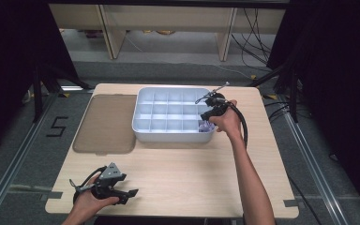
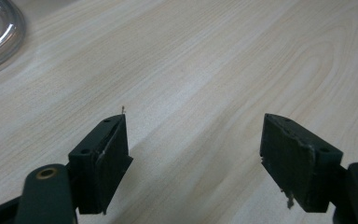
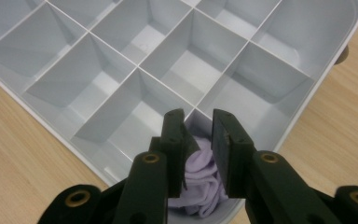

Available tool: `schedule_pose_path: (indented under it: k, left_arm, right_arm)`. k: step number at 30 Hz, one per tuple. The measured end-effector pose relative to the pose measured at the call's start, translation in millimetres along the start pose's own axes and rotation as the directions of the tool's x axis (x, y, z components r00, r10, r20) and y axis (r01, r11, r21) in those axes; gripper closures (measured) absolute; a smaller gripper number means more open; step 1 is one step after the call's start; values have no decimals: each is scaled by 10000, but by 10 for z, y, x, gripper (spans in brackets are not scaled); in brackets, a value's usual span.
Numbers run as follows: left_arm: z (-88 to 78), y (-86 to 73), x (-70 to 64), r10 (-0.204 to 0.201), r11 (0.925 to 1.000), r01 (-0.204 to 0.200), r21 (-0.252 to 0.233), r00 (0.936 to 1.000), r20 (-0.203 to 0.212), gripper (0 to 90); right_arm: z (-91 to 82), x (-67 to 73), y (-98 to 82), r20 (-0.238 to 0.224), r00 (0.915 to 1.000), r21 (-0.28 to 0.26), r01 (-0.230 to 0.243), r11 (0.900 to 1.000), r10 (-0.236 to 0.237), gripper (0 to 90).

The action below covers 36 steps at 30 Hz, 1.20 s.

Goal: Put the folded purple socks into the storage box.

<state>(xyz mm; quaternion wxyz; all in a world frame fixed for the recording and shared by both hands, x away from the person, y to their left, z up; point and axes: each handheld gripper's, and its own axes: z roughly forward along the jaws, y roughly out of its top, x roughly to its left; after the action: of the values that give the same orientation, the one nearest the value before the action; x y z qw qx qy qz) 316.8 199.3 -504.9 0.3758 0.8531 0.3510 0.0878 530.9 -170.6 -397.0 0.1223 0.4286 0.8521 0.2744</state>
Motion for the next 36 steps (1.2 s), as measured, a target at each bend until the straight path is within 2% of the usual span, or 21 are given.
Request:
schedule_pose_path:
  k: [5,6,7,9,10,11,14,17,18,19,22,23,25,26,28,29,30,35,36]
  left_arm:
    - [4,1,-1,-14,10000,14,8,10000,-20,232]
    - [4,-1,-1,-13,10000,13,25,10000,-18,231]
    - [12,-3,-10,-147,9999,146,-92,9999,-8,232]
    - [14,-5,-12,-310,9995,309,-74,9995,-19,232]
    - [9,-3,-2,-149,9998,149,-91,9999,0,231]
    - [1,-3,11,-15,10000,16,52,10000,-93,232]
    - [6,0,2,-195,9998,194,-66,9998,-60,232]
    - [5,-4,1,-194,9998,194,-62,9998,-46,232]
    - [5,-6,-3,-199,9998,199,-75,9998,-42,232]
    - [-5,0,7,-79,10000,79,27,10000,-27,232]
    - [5,-5,-1,-201,9998,200,-84,9998,-40,232]
    - [4,-6,0,-202,9998,202,-75,9998,-41,232]
    - [3,1,3,-211,9997,211,-98,9998,-45,232]
    - [4,1,4,-215,9997,215,-96,9998,-50,231]
    - [7,-5,7,-179,9998,179,-70,9998,-25,231]
    - [2,-5,12,-88,10000,88,16,10000,-38,232]
    - [3,-2,10,-87,10000,87,29,10000,-48,231]
    - [8,-5,7,-80,10000,81,19,9999,-84,232]
    - [2,-1,10,-81,10000,82,45,10000,-40,231]
  right_arm:
    - [-75,36,-29,-70,10000,-226,24,9997,-25,705]
    - [-96,43,-47,-80,9997,-492,221,9985,-225,675]
    - [-114,56,-53,-54,9999,-417,92,9991,-95,675]
    - [-125,68,-64,-126,9994,-581,323,9978,-331,659]
    - [-138,81,-70,-126,9996,-623,242,9978,-250,654]
    - [-139,94,-77,-173,9994,-884,282,9957,-299,644]
    - [-171,137,-89,-216,9996,-950,143,9954,-164,604]
    - [-198,156,-100,-176,9998,-978,112,9951,-130,591]
    - [-205,171,-122,-209,9996,-1134,164,9934,-189,571]
    - [-225,193,-133,-290,9996,-991,13,9951,-42,556]
    - [-225,189,-160,-233,9994,-1231,238,9921,-268,521]
    - [-233,205,-173,-274,9996,-1243,38,9922,-72,514]
    - [-243,211,-198,-330,9993,-1275,112,9918,-155,490]
    - [-239,199,-208,-326,9989,-1399,290,9897,-339,481]
    - [-263,223,-232,-279,9996,-1392,30,9903,-69,463]
    - [-252,222,-247,-282,9994,-1609,139,9869,-186,457]
    - [-268,217,-252,-352,9987,-1589,319,9868,-379,445]
    - [-316,302,-300,-417,9986,-1818,252,9830,-334,393]
    - [-328,306,-305,-425,9979,-1898,392,9810,-481,390]
